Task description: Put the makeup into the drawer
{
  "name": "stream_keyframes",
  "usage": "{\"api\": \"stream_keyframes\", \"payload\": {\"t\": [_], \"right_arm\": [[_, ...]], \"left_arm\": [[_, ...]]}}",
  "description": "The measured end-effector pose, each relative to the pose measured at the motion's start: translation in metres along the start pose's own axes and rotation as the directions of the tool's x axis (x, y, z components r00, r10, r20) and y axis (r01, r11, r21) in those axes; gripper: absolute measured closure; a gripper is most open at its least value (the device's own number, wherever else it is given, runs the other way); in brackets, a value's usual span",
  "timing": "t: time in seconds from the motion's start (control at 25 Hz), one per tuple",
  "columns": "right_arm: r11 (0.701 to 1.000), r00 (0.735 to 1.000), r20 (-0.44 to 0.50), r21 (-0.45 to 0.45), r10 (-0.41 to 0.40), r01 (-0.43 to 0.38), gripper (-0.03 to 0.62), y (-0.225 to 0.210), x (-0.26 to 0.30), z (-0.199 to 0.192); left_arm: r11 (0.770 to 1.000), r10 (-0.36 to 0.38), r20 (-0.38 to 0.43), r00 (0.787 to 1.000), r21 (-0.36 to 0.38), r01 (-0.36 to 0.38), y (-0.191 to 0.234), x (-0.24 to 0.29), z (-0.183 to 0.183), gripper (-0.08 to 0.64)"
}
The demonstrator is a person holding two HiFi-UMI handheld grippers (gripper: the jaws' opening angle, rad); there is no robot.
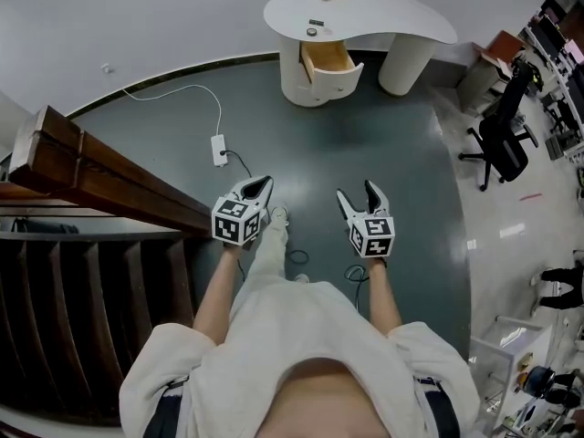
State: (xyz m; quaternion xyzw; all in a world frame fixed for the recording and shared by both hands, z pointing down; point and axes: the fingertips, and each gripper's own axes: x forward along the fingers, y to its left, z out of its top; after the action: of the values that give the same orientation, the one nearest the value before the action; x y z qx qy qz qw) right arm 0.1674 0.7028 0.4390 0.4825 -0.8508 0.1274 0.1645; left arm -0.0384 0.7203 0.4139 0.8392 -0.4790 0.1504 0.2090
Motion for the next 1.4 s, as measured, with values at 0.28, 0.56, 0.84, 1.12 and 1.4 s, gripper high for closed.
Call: {"api": "stream_keyframes", "payload": {"t": [0.28,0.56,0.84,1.12,1.4], "right_arm": [[1.000,0.999,-0.011,-0.008,-0.030,0.030,0.282,-0.040,0.095,0.038],[0.998,0.998,0.001,-0.009,-0.064,0.064,0.285,-0.075,0.194,0.103],[0.995,0.995,0.009,-0.011,-0.099,0.099,0.287,-0.100,0.284,0.149],[0.994,0.993,-0.020,0.002,-0.113,0.113,0.288,-0.124,0.333,0.157],[0.993,0.993,-0.033,0.011,-0.116,0.116,0.289,-0.166,0.377,0.161]], "left_arm": [[0.999,-0.046,0.010,0.999,0.003,0.046,0.065,0.086,0.053,0.546],[0.996,-0.089,0.022,0.996,0.012,0.089,0.138,0.159,0.122,0.546],[0.994,-0.111,0.022,0.994,0.029,0.110,0.216,0.220,0.174,0.546],[0.989,-0.141,-0.001,0.990,0.035,0.140,0.244,0.271,0.197,0.546],[0.989,-0.143,-0.014,0.990,0.029,0.144,0.262,0.328,0.216,0.546]]}}
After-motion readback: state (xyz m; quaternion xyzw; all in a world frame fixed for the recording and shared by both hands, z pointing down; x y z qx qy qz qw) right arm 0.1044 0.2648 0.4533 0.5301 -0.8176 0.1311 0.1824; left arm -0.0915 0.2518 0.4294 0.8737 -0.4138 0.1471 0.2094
